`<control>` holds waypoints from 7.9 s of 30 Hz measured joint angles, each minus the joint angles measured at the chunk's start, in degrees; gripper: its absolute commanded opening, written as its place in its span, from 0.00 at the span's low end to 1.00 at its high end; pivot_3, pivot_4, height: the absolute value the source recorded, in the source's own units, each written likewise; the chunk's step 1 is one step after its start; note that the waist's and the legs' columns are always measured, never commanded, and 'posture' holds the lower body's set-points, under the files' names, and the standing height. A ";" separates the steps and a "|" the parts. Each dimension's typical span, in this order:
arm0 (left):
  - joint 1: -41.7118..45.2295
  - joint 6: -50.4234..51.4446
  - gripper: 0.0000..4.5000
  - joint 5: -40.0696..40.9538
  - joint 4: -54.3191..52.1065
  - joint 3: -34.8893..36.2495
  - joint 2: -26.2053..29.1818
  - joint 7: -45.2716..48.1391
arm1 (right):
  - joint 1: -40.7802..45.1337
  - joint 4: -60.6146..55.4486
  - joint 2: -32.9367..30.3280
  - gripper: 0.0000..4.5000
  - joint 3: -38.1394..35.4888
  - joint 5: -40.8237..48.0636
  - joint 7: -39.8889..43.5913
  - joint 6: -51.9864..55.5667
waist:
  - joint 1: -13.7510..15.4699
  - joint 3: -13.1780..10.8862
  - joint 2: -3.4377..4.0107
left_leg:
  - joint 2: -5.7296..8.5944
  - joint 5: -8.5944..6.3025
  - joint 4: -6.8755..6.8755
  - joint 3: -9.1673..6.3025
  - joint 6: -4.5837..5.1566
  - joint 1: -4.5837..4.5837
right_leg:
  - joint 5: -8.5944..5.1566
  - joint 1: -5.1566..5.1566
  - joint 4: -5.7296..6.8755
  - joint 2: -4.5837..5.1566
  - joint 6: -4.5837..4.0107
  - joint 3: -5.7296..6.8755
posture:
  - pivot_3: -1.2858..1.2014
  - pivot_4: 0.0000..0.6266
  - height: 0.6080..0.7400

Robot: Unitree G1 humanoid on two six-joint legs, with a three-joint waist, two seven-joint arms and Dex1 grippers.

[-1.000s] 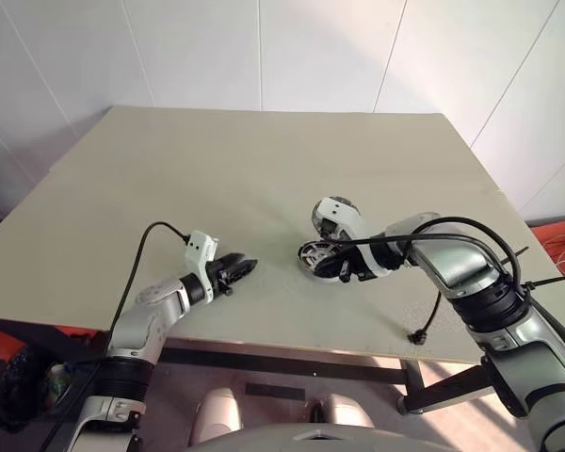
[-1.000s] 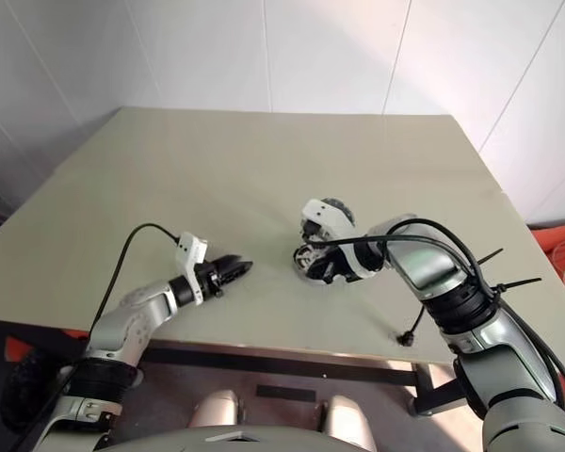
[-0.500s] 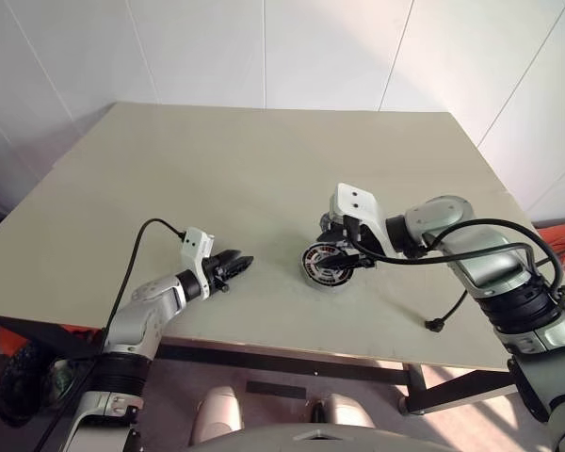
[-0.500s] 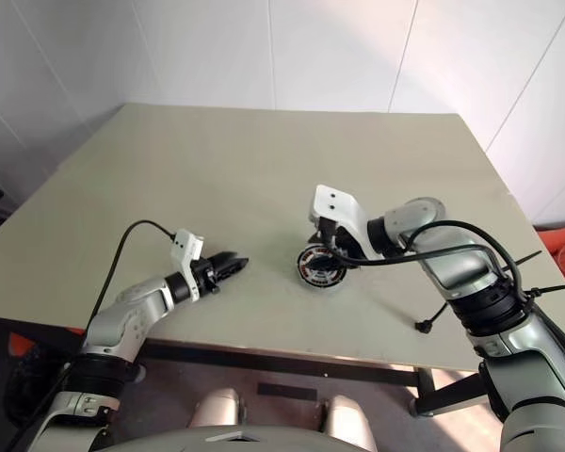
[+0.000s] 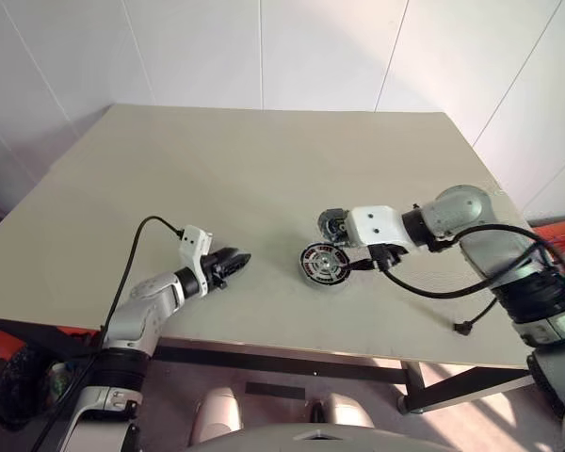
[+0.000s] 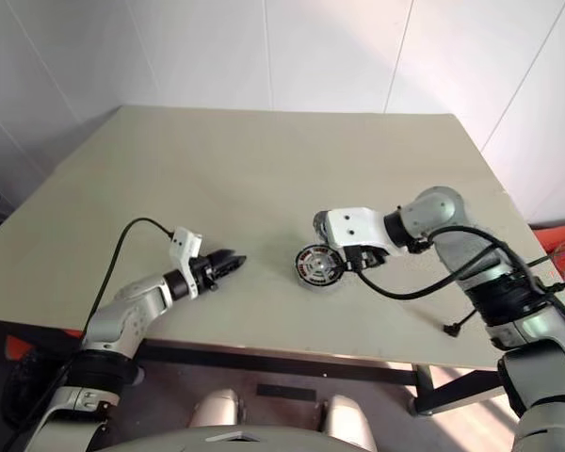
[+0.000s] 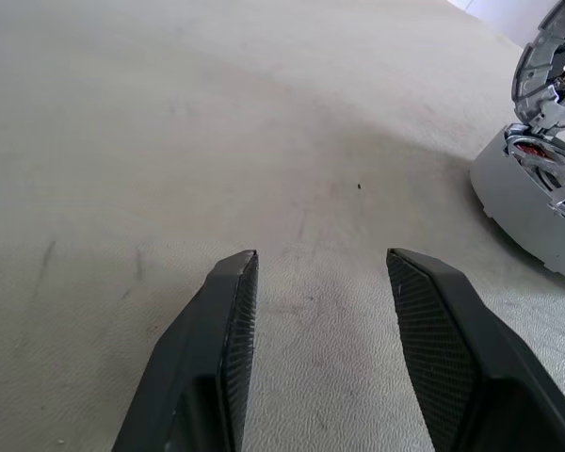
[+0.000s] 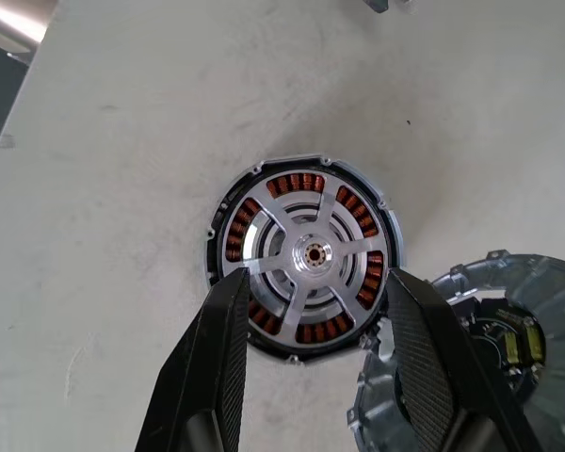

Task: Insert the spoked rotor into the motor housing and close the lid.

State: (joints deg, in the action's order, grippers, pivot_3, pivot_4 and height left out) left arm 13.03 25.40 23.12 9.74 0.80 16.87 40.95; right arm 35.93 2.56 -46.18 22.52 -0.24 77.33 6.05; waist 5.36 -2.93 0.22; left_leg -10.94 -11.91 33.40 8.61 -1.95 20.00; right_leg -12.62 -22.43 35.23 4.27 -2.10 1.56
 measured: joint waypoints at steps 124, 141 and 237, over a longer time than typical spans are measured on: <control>-2.17 -4.13 0.51 -0.85 -0.02 1.31 -7.54 -5.01 | -5.25 -16.08 -9.49 0.14 -1.54 -6.48 6.18 1.98 | 0.03 -0.02 0.00 | -0.02 -0.14 0.26 0.01 0.34 -0.02 | -0.01 0.17 -0.03 0.04 0.02 -0.04 | 0.52 0.00 1.00; -2.40 -3.37 0.51 -0.48 -0.70 1.29 -6.73 -5.00 | -5.37 -13.43 -3.90 0.56 0.89 -8.49 3.54 4.93 | 0.02 -0.02 0.00 | -0.03 -0.14 0.24 0.01 0.34 -0.02 | -0.01 0.14 -0.03 0.03 0.01 -0.04 | 0.52 0.00 1.00; -1.88 -5.05 0.51 -0.74 0.65 2.12 -8.07 -6.33 | -1.11 -19.14 -5.13 0.00 -0.11 -3.11 3.73 32.99 | 0.19 -0.07 0.16 | 0.01 -0.14 0.24 -0.01 0.34 -0.03 | -0.01 0.12 -0.11 0.04 0.02 -0.03 | 0.52 0.00 1.00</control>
State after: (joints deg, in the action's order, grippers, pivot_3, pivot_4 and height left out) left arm 11.15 20.35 22.38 10.39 2.93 8.80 34.62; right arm 34.81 -16.59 -51.31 22.41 -3.35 81.06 39.04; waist 5.55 -3.00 0.38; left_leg -10.93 -12.05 33.64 8.60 -1.61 19.97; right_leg -12.62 -22.32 35.12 4.31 -2.08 1.52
